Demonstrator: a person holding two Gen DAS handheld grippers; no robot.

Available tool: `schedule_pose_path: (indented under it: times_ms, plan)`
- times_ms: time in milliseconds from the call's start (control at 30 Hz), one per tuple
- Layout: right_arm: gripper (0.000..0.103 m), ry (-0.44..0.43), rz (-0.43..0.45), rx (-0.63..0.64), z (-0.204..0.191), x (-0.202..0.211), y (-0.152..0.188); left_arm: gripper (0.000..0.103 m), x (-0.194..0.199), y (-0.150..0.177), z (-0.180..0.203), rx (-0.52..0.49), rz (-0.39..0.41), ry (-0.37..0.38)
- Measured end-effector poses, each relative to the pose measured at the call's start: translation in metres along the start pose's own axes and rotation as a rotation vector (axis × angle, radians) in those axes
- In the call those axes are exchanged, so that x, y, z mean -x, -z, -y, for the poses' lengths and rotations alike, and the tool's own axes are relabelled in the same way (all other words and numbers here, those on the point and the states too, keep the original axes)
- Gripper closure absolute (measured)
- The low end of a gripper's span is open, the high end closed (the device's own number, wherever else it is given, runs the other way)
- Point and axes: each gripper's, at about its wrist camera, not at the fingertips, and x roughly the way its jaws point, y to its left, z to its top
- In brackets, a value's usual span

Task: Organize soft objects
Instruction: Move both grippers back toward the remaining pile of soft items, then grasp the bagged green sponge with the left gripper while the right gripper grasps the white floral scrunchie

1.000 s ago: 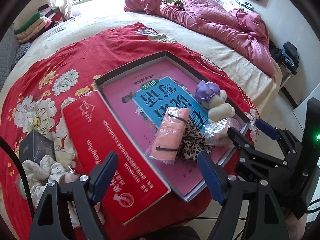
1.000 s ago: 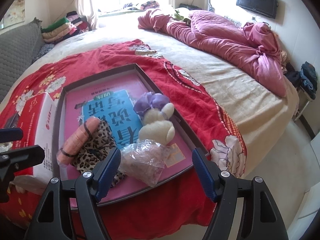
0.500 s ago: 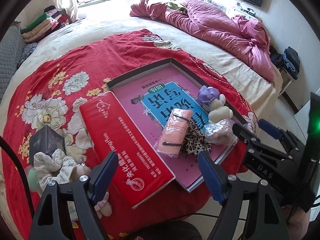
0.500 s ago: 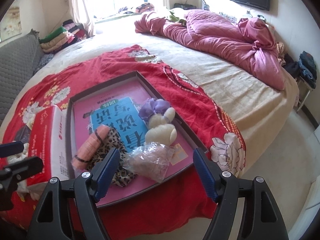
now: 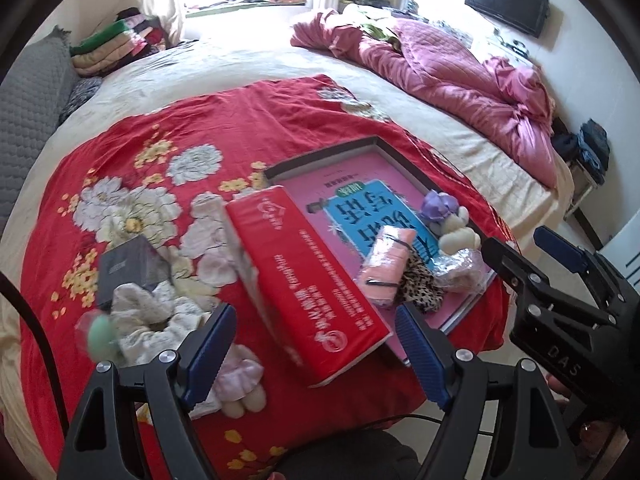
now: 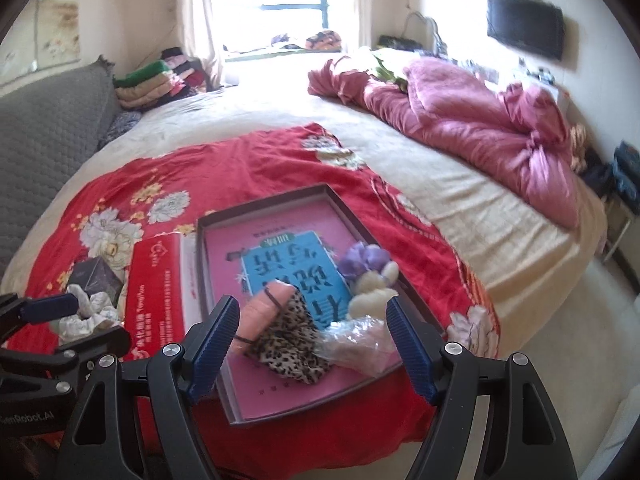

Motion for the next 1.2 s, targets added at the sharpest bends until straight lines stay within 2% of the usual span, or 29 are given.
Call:
schedule_pose_path:
  times_ms: [333, 500, 733, 967, 1200]
  plan:
    - [0.026, -0.084, 0.034, 0.065, -0.050, 0.024, -0.010, 0.022, 0.034, 0.012, -0.054, 0.085, 0.044, -0.057]
    - [0.026, -0.104, 0.057, 0.100, -0.077, 0.034, -0.012, 0.022, 0.052, 0.019, -0.106, 0.182, 0.057, -0.104]
    - [0.026, -0.178, 0.064, 0.119, -0.107, 0.043, -0.016, 0.022, 0.073, 0.038, -0.173, 0.305, 0.070, -0.175]
    - [0.026, -0.222, 0.049, 0.193, -0.148, 0.045, -0.009, 0.022, 0.074, 0.064, -0.223, 0.402, 0.039, -0.206]
    - [0.026, -0.248, 0.019, 0.268, -0.181, 0.039, 0.002, 0.022, 0.058, 0.085, -0.249, 0.456, -0.004, -0.208]
